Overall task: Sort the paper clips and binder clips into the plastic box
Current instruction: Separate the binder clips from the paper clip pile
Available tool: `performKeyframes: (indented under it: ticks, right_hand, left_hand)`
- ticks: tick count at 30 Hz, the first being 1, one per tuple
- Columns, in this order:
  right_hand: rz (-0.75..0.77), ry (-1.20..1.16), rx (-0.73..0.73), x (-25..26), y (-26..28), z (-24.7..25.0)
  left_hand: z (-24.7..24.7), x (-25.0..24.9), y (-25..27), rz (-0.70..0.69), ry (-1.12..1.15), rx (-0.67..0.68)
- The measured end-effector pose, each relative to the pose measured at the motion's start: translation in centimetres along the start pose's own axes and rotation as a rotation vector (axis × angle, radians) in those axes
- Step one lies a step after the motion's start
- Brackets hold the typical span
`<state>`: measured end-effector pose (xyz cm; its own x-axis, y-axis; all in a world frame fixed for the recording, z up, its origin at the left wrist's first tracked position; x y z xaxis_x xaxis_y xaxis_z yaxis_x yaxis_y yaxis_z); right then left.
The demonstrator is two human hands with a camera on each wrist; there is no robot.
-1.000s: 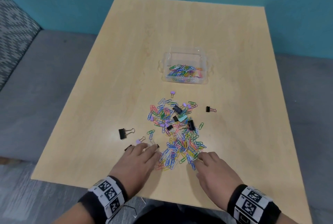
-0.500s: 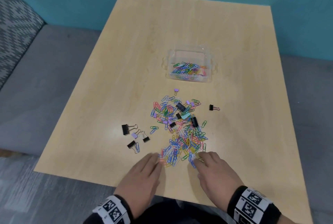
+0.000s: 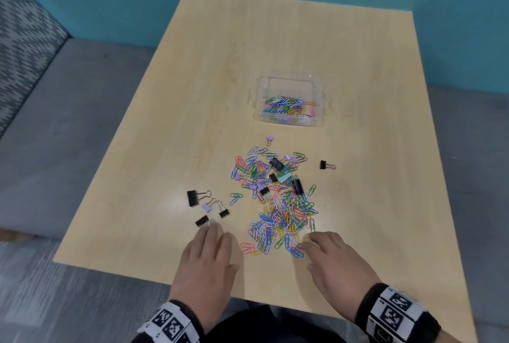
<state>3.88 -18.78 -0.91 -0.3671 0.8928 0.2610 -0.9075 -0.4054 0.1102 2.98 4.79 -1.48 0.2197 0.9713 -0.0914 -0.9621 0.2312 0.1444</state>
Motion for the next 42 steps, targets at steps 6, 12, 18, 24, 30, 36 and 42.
performKeyframes:
  ticks: [6, 12, 18, 24, 30, 36, 42]
  right_hand:
    - [-0.012, 0.003, -0.027, 0.1, -0.3, 0.2]
    - [-0.02, 0.001, -0.008, 0.0, -0.4, 0.2]
    - [-0.026, 0.007, 0.004, 0.0, -0.5, 0.2]
    - [-0.032, 0.006, 0.009, -0.2, -0.5, 0.0]
    - [-0.03, -0.001, 0.012, -0.3, -0.5, 0.0]
    - [-0.03, 0.006, 0.022, -0.3, -0.5, -0.2]
    - [-0.029, 0.006, 0.014, -0.4, -0.5, -0.2]
  left_hand:
    - [0.1, 1.8, 0.2, 0.048, -0.038, 0.012]
    - [0.3, 0.3, -0.6, -0.044, -0.008, 0.007]
    - [1.4, -0.9, -2.5, -0.062, 0.058, -0.06]
    - [0.8, 1.4, -3.7, 0.013, 0.032, -0.012]
    - [0.5, 2.3, -1.0, 0.061, 0.169, -0.019]
    - [1.1, 0.1, -0.2, 0.081, 0.197, -0.045]
    - [1.2, 0.5, -1.9, 0.064, 0.026, -0.011]
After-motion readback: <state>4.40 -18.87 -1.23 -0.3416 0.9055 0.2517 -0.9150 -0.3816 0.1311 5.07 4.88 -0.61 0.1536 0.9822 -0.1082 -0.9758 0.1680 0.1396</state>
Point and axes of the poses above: each hand's wrist, its own y-axis away from the middle knuckle, its own z-axis out of the back of the hand, x = y × z, the point moved 7 cm from there along -y, towards the middle knuckle, and after that the axes turned 10 degrees about -x, right-handed, at the moved point
